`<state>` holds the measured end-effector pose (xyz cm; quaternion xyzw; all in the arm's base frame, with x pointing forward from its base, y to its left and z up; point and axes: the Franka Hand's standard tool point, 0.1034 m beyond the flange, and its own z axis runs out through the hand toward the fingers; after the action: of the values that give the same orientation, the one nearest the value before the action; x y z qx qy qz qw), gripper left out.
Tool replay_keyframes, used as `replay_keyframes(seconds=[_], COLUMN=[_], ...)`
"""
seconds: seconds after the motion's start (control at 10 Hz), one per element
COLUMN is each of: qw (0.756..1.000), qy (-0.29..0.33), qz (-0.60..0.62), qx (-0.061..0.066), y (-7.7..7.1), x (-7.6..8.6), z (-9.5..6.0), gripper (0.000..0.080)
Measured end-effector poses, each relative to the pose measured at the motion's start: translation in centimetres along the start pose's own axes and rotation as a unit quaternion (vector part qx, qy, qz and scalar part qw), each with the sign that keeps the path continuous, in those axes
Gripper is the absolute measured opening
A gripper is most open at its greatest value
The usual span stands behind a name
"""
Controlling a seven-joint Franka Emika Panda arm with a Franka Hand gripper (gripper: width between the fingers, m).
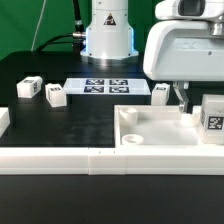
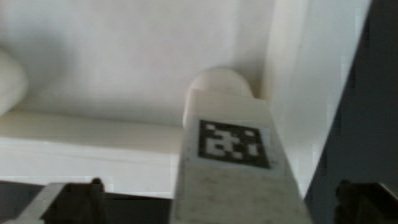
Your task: Assemble one leg
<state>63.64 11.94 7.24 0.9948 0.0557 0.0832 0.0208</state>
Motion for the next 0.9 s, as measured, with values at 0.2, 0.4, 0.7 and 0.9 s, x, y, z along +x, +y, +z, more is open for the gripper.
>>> replay_keyframes(seconds=[0.2,0.4,0.7,0.9], qw=[1.0,1.0,0.999,0.991], qy=[0.0,0.0,0.0,0.004], qz=[0.015,0.015,0.037,0.13], qx=[0.0,0.0,0.0,0.003], y=[-0.05,-0.03,-0.02,0.01], x=[-0.01,-0.01,-0.02,-0.17], z=[0.0,0.0,0.01,0.17], gripper=[0.0649,0.0396,0.029,0.029])
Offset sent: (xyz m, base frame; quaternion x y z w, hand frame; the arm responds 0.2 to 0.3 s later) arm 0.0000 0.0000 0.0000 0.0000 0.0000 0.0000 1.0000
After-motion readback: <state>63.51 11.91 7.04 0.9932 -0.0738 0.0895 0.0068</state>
